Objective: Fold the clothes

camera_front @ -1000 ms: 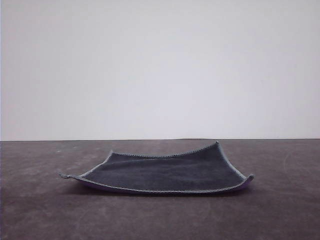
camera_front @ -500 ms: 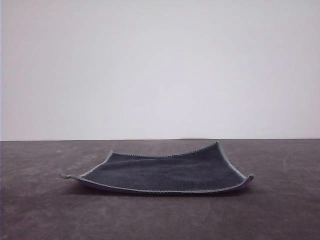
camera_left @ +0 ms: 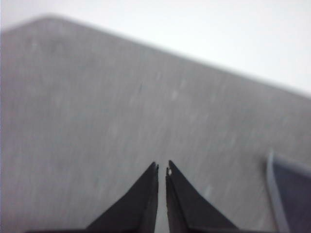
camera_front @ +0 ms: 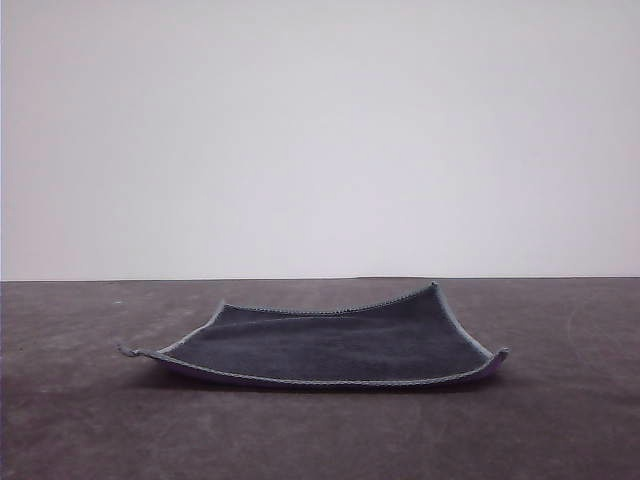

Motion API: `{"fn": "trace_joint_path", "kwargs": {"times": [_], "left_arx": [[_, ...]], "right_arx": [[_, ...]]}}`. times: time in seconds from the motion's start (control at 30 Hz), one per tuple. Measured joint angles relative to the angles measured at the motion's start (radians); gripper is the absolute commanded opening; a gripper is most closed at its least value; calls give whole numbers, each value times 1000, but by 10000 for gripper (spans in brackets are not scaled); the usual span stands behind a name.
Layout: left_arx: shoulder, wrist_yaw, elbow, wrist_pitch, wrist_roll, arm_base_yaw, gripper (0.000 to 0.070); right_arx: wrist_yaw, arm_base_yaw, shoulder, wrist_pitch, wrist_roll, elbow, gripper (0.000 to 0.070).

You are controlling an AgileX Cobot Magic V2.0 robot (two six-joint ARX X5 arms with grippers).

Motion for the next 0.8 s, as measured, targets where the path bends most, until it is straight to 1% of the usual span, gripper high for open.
{"fn": "trace_joint_path", "kwargs": {"times": [0.1,0.17,0.27,0.4,0.5,0.57,0.67,0.8], "left_arx": [[111,-1,135,14,-5,0,12],[204,18,217,16,0,0,12],[370,91,339,15,18,0,14],[590,230,478,19,42,0,15],[728,320,530,20,51,0,15],[801,367,542,20,53,-1,15],[891,408,543,13,57,-1,16],[980,455,543,5,59,-1,16]], "right_arx": [[-36,0,117,6,11,109,6],[-71,0,216,5,11,182,6],[-158,0,391,3,11,309,6],[-302,2,635,-27,5,485,6],[-379,18,797,-67,-14,587,6],[-406,33,884,-79,-29,633,6],[-420,58,996,-73,-49,670,7],[-421,91,1114,-70,-70,670,6]]}}
